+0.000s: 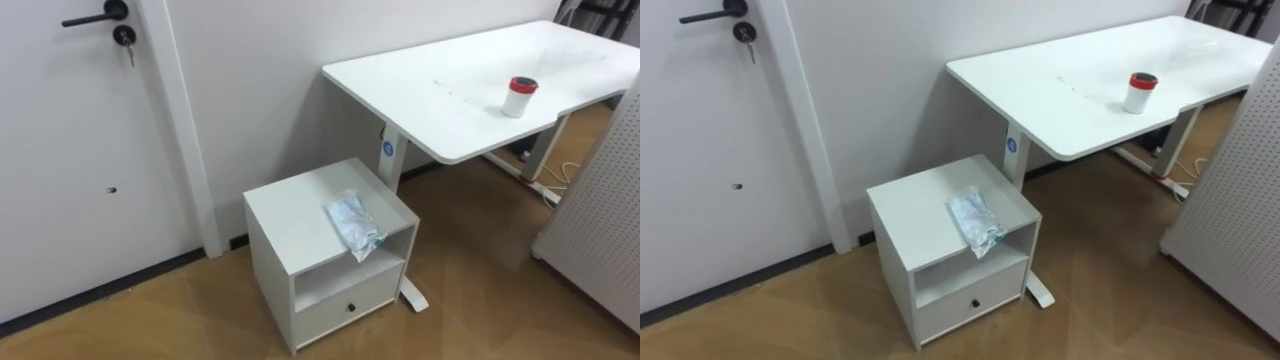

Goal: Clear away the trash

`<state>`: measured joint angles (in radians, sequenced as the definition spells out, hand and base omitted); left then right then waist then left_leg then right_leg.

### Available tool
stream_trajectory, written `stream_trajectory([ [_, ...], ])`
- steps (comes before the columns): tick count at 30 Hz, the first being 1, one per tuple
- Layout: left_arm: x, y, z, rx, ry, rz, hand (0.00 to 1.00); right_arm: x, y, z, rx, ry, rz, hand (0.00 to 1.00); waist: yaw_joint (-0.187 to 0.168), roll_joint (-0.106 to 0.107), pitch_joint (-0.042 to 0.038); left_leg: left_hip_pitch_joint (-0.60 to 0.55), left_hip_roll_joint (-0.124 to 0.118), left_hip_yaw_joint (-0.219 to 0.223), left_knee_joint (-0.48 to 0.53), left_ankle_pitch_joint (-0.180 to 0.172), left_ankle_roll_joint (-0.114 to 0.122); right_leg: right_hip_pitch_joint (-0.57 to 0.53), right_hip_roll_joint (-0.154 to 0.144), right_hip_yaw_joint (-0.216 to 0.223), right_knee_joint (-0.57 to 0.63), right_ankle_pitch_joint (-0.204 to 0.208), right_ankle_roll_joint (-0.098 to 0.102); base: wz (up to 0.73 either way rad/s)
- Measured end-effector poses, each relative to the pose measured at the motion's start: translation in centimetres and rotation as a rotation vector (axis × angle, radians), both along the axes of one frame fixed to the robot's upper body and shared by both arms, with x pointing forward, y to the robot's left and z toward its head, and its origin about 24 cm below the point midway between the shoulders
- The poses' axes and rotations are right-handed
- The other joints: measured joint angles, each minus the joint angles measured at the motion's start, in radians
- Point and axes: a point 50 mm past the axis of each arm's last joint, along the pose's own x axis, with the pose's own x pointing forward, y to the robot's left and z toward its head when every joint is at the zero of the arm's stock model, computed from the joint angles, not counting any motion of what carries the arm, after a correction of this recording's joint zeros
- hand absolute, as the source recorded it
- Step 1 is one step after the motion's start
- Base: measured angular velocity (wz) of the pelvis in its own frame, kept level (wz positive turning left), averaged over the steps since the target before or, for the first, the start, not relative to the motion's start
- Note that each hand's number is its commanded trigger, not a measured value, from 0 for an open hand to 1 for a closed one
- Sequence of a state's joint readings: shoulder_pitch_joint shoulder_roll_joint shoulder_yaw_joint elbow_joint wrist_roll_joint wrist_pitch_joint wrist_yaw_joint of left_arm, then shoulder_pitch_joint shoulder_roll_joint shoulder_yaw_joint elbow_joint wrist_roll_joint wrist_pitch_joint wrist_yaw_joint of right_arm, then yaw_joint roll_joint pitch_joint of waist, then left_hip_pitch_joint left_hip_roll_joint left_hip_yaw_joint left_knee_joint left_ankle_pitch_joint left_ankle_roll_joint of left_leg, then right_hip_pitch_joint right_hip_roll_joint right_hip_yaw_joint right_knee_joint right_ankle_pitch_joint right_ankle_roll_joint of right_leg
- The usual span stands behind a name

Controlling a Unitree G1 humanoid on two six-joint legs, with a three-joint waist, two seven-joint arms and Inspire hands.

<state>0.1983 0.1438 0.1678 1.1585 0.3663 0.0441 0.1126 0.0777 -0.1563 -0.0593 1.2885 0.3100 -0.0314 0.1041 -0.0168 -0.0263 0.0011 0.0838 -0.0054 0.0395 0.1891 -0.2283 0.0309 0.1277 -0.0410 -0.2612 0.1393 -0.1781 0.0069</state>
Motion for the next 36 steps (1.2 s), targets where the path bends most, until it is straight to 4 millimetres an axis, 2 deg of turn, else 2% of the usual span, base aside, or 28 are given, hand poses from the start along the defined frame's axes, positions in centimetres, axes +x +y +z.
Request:
stream_trajectory([
  [11,-0.6,-0.2,-0.1,-0.009,0.027,-0.038,0.00,0.0,0.2,0.0,0.018,-0.003,-0.001,1.00,0.001,-0.002,0.0059,-0.007,0.008,-0.001,0.000,-0.001,-0.001,-0.005,0.005,-0.004,-0.001,0.000,0.000,0.00],
  [14,-0.6,-0.2,-0.1,-0.007,0.035,-0.051,0.00,0.1,0.2,0.0,0.023,-0.007,0.003,1.00,0.001,-0.005,0.0089,-0.026,0.014,0.000,0.026,-0.011,-0.004,-0.017,0.009,-0.004,0.007,-0.001,-0.002,0.00],
  [16,-0.3,-0.3,-0.1,-0.010,0.031,-0.059,0.00,0.4,0.2,0.0,0.028,-0.013,0.004,1.00,-0.003,-0.003,0.0098,-0.050,0.021,-0.002,0.080,-0.035,-0.007,-0.027,0.011,-0.006,0.035,-0.016,-0.008,0.00],
  [17,-0.2,-0.3,-0.1,-0.011,0.030,-0.059,0.00,0.4,0.2,0.0,0.030,-0.014,0.003,1.00,-0.006,0.000,0.0138,-0.061,0.023,-0.003,0.102,-0.044,-0.008,-0.033,0.011,-0.011,0.048,-0.025,-0.010,0.05],
  [18,0.0,-0.2,-0.1,-0.010,0.027,-0.061,0.00,0.4,0.1,0.0,0.032,-0.016,0.003,1.00,-0.006,-0.001,0.0119,-0.085,0.030,-0.003,0.158,-0.066,-0.012,-0.053,0.011,-0.014,0.094,-0.051,-0.014,0.07],
  [20,0.0,0.2,-0.1,-0.004,0.034,-0.054,0.00,0.3,0.2,0.0,0.041,-0.014,0.004,1.00,-0.004,-0.013,0.0129,-0.117,0.031,0.015,0.245,-0.083,-0.024,-0.083,0.005,-0.012,0.159,-0.093,-0.020,0.06],
  [21,-0.1,0.2,-0.1,0.000,0.052,-0.066,0.00,0.2,0.2,0.0,0.046,-0.012,0.005,1.00,-0.003,-0.022,0.0093,-0.143,0.039,0.040,0.311,-0.084,-0.025,-0.094,0.000,-0.006,0.189,-0.119,-0.026,0.00],
  [23,-0.6,0.0,-0.2,-0.006,0.077,-0.068,0.00,0.1,0.0,0.0,0.046,-0.009,0.003,1.00,-0.003,-0.019,0.0065,-0.169,0.066,0.072,0.397,-0.084,-0.026,-0.088,0.005,0.003,0.208,-0.141,-0.043,-0.05],
  [24,-0.8,-0.1,-0.2,-0.010,0.088,-0.065,0.00,0.0,-0.1,0.0,0.044,-0.007,0.000,1.00,-0.006,-0.010,0.0085,-0.190,0.081,0.073,0.464,-0.080,-0.031,-0.075,0.012,0.006,0.205,-0.144,-0.050,-0.05],
  [25,-1.4,0.0,-0.2,-0.015,0.111,-0.057,0.00,-0.3,-0.1,0.0,0.044,0.004,-0.012,1.00,-0.007,-0.013,0.0130,-0.226,0.089,0.069,0.549,-0.058,-0.042,-0.055,0.018,0.011,0.206,-0.149,-0.060,0.00],
  [26,-1.7,0.0,-0.2,-0.018,0.117,-0.055,0.00,-0.3,-0.2,0.0,0.043,0.005,-0.020,1.00,-0.006,-0.015,0.0122,-0.247,0.086,0.062,0.582,-0.053,-0.038,-0.042,0.015,0.016,0.209,-0.155,-0.065,0.08],
  [27,-2.0,-0.2,-0.2,-0.026,0.126,-0.064,0.00,-0.8,-0.6,0.1,0.040,0.004,-0.063,1.00,-0.008,-0.012,0.0082,-0.287,0.070,0.058,0.547,-0.060,-0.029,-0.031,0.011,0.020,0.209,-0.165,-0.067,0.15],
  [28,-1.9,-0.3,-0.3,-0.029,0.127,-0.070,0.00,-1.1,-0.8,0.1,0.038,0.007,-0.085,1.00,-0.008,-0.010,0.0095,-0.311,0.060,0.057,0.509,-0.060,-0.029,-0.028,0.007,0.020,0.211,-0.172,-0.067,0.14],
  [29,-2.1,-0.4,-0.3,-0.031,0.129,-0.068,0.00,-1.5,-1.2,0.2,0.029,0.018,-0.105,1.00,0.001,-0.009,0.0101,-0.357,0.044,0.062,0.410,-0.046,-0.037,-0.029,-0.002,0.026,0.219,-0.184,-0.064,-0.13],
  [30,-2.5,-0.3,-0.3,-0.031,0.138,-0.062,0.00,-1.7,-1.4,0.2,0.023,0.028,-0.108,1.00,0.011,-0.010,0.0081,-0.394,0.036,0.065,0.290,-0.001,-0.053,-0.028,-0.006,0.040,0.226,-0.198,-0.059,-0.32],
  [31,-2.8,-0.3,-0.2,-0.030,0.143,-0.056,0.00,-1.8,-1.4,0.2,0.021,0.031,-0.108,1.00,0.018,-0.011,0.0064,-0.408,0.035,0.065,0.235,0.048,-0.051,-0.025,-0.009,0.046,0.227,-0.204,-0.058,-0.60],
  [32,-3.3,-0.2,-0.2,-0.028,0.153,-0.049,0.00,-1.9,-1.5,0.2,0.019,0.039,-0.102,1.00,0.031,-0.009,0.0066,-0.422,0.034,0.064,0.151,0.121,-0.049,-0.019,-0.016,0.061,0.228,-0.215,-0.054,-0.58],
  [33,-3.6,-0.3,-0.2,-0.030,0.157,-0.047,0.00,-1.9,-1.5,0.2,0.018,0.041,-0.100,1.00,0.027,-0.011,0.0060,-0.419,0.030,0.064,0.110,0.193,-0.044,-0.007,-0.021,0.074,0.221,-0.224,-0.036,-0.44],
  [34,-3.3,-0.3,-0.2,-0.031,0.147,-0.050,0.00,-2.0,-1.6,0.2,0.012,0.046,-0.103,1.00,0.019,-0.018,-0.0008,-0.412,0.018,0.068,0.111,0.240,-0.028,0.002,-0.028,0.081,0.215,-0.235,-0.020,-0.14],
  [35,-3.0,-0.3,-0.2,-0.032,0.136,-0.053,0.00,-2.5,-1.6,0.2,0.007,0.058,-0.110,1.00,0.017,-0.017,-0.0044,-0.413,0.009,0.068,0.121,0.250,-0.017,0.007,-0.032,0.085,0.209,-0.240,-0.012,-0.13],
  [36,-2.7,-0.3,-0.2,-0.034,0.118,-0.059,0.00,-2.5,-1.6,0.2,0.002,0.061,-0.112,1.00,0.022,-0.026,-0.0062,-0.414,-0.006,0.070,0.156,0.259,0.005,0.019,-0.043,0.092,0.198,-0.244,-0.004,-0.18],
])
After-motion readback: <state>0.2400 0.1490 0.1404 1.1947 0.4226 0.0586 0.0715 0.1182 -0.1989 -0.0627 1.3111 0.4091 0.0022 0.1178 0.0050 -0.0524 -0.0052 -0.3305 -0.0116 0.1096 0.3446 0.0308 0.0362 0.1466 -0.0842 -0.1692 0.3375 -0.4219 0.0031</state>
